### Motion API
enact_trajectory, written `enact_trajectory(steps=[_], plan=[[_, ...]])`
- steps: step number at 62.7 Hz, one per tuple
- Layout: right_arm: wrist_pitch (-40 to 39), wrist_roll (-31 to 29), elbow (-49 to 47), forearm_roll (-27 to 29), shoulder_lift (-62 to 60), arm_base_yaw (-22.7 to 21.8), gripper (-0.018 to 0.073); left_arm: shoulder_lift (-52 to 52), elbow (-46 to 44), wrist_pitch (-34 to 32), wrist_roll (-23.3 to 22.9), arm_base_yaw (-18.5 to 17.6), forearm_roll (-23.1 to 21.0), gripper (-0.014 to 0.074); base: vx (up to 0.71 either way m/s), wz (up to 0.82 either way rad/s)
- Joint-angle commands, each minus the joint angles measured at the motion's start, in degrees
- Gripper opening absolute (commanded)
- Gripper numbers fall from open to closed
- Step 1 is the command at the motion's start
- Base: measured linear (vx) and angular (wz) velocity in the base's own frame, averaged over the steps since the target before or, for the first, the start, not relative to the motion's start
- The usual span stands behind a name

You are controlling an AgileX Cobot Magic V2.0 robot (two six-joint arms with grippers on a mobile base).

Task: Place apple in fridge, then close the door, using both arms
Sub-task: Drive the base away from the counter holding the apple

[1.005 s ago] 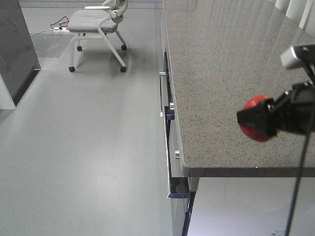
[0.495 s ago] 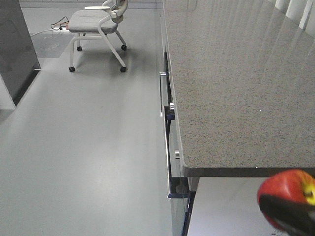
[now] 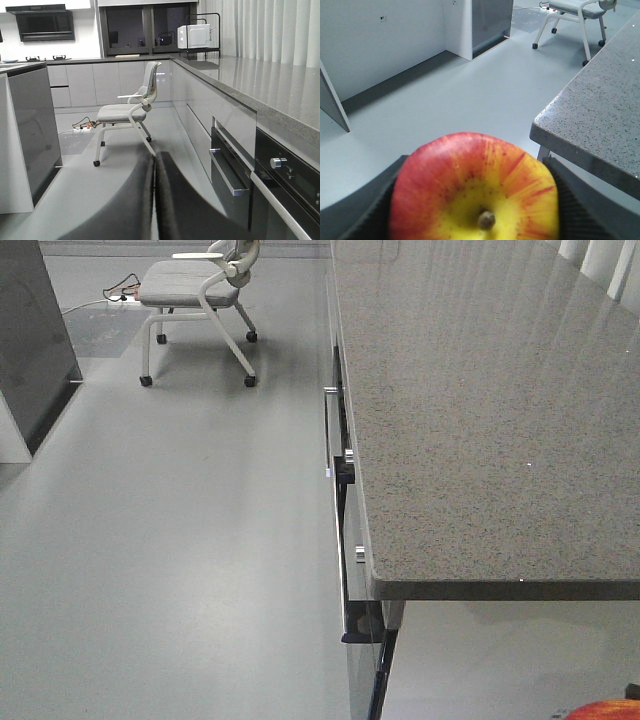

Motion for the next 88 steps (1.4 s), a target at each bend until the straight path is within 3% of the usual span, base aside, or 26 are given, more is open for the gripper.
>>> enact_trajectory(steps=[1, 41, 88], plan=[[-3.2, -0.2, -1.3, 2.8, 0.6, -0.2, 0.0366, -0.9, 1.2, -4.3, -0.6, 0.0, 0.0, -0.0006, 0.0, 0.0], [-2.6, -0.2, -1.3, 2.8, 0.6, -0.2, 0.0366, -0.9, 1.2, -4.3, -0.6, 0.0, 0.0, -0.0006, -0.01, 0.02], [-2.6, -0.2, -1.3, 2.8, 0.6, -0.2, 0.0366, -0.9, 1.2, -4.3, -0.6, 0.0, 0.0, -0.0006, -0.06, 0.23]])
